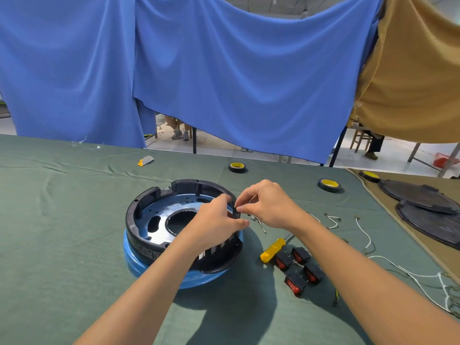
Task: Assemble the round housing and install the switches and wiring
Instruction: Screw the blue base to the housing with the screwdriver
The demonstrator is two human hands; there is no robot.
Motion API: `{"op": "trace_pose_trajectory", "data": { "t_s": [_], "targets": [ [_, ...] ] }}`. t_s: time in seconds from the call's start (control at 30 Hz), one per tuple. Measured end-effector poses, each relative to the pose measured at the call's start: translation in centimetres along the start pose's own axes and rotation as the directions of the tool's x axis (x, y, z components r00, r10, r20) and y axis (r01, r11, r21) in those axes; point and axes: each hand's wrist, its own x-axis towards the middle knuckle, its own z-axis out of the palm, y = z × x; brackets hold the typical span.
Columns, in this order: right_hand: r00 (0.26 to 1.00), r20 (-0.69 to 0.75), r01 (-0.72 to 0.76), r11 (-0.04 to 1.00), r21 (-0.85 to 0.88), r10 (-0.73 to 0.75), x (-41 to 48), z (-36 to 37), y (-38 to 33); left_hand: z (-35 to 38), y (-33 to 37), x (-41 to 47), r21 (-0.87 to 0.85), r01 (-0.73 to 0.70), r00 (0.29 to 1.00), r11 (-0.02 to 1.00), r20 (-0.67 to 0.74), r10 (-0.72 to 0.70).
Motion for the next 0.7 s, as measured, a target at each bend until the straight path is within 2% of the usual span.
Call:
{"op": "trace_pose_trajectory", "data": {
  "t_s": [0.1, 0.17, 0.27, 0.4, 0.53, 0.6, 0.7],
  "targets": [
    [0.996, 0.018, -0.088, 0.994, 0.06, 0.087, 0.0, -0.1, -0.1, 0.0, 0.0, 0.0, 0.001, -0.001, 1.0, 1.0, 0.002, 0.001],
    [0.982, 0.031, -0.191, 0.961, 0.201, 0.189, 0.1, -0.1, -0.2, 0.0, 0.0, 0.0, 0.0, -0.004, 1.0, 1.0, 0.0, 0.004],
    [0.941, 0.09, -0.335, 0.856, 0.395, 0.326, 0.2, -0.2, -0.4, 0.0, 0.0, 0.0, 0.003, -0.009, 1.0, 1.0, -0.005, 0.009],
    [0.881, 0.185, -0.468, 0.751, 0.466, 0.435, 0.3, -0.2, -1.0, 0.1, -0.3, 0.1, 0.018, -0.011, 1.0, 1.0, -0.019, 0.011],
    [0.777, 0.273, -0.612, 0.58, 0.537, 0.567, 0.7, -0.1, -1.3, 0.2, -0.4, 0.1, 0.041, -0.022, 0.999, 0.999, -0.045, 0.024],
    [0.793, 0.259, -0.596, 0.612, 0.52, 0.552, 0.7, -0.2, -1.3, 0.2, -0.3, 0.1, 0.052, -0.029, 0.998, 0.998, -0.047, 0.031],
    [0.873, 0.149, -0.47, 0.721, 0.51, 0.464, 0.5, -0.3, -0.6, 0.1, -0.1, -0.1, 0.06, -0.04, 0.998, 0.997, -0.043, 0.043]
  ]
}}
